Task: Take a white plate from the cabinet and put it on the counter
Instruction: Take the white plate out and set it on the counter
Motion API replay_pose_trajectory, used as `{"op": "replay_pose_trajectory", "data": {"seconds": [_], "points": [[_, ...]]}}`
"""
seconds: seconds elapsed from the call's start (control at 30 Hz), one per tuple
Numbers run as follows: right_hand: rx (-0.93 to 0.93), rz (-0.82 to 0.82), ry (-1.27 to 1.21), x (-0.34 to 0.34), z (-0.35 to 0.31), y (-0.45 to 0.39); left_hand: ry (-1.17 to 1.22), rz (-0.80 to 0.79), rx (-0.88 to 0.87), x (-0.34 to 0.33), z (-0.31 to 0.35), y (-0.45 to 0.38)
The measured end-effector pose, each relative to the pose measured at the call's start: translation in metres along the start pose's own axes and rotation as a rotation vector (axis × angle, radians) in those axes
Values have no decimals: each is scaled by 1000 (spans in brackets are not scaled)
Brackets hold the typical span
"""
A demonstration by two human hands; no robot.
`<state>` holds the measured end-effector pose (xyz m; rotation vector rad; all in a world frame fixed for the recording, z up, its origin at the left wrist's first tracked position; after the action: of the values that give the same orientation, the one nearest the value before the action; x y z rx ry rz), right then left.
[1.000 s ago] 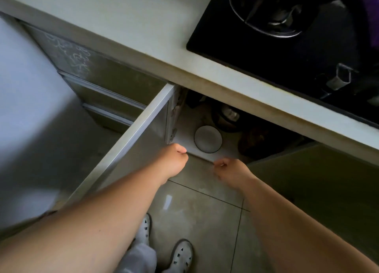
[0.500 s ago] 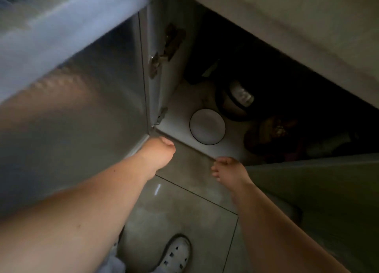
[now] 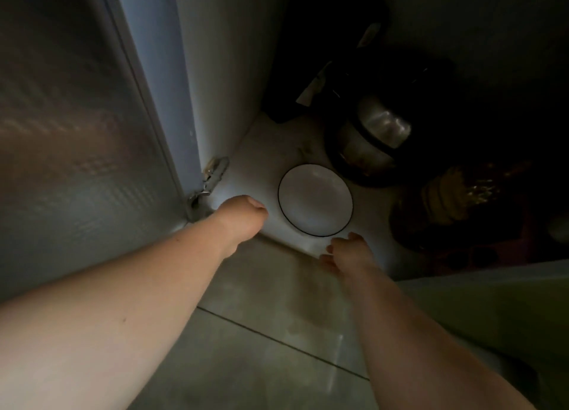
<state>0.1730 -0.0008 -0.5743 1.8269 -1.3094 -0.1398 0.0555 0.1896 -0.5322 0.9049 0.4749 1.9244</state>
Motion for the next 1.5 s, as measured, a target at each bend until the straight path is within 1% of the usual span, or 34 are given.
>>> {"op": "replay_pose_trajectory", "data": {"seconds": [0.13, 0.27, 0.37, 0.5, 0.63, 0.7, 0.73, 0.8, 0.87, 0.97, 1.07, 1.2, 1.27, 1.37, 1.4, 1.5], "points": [[-44, 13, -198, -8, 7, -36, 11, -5, -25, -6, -14, -28], [-60, 4, -226, -26, 11, -51, 18, 3, -17, 1, -27, -37], [-39, 50, -267, -30, 12, -55, 15, -4, 1, 5, -32, -39], [-29, 109, -394, -32, 16, -63, 24, 0, 15, 8, -35, -43], [40, 155, -341, -23, 19, -57, 48, 77, 52, 10, -36, -46], [64, 162, -285, -17, 16, -48, 93, 73, 94, 6, -30, -43], [63, 145, -299, -14, 16, -43, 126, 54, 107, 1, -24, -39], [58, 124, -372, -7, 12, -26, 208, 11, 135, -9, -9, -26], [40, 135, -388, 4, 4, 4, 269, -3, 144, -14, 5, -7], [-14, 98, -400, 16, -8, 60, 240, 54, 120, -5, 20, 32], [-70, 70, -384, 27, -15, 116, 244, 89, 170, 10, 24, 78], [-137, 66, -243, 44, -40, 201, 252, 72, 288, 42, 29, 148], [-140, 29, -188, 52, -59, 243, 207, 51, 298, 60, 40, 184], [-117, -14, -87, 64, -90, 298, 126, 65, 262, 89, 59, 229], [-106, -22, -47, 69, -100, 314, 108, 61, 275, 100, 67, 246], [-89, -37, 19, 82, -126, 359, 131, 46, 305, 129, 89, 287]]}}
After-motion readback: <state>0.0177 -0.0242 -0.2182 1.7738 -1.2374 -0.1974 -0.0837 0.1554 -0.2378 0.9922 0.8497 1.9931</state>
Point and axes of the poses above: each hand's wrist, its own y-axis away from the middle knuckle, its own x-axis out of the back of the hand, z = x × y, the point moved 6 cm from there along -y, towards the middle knuckle, and after that the axes turned 9 degrees about -y, right-handed, at the moved point
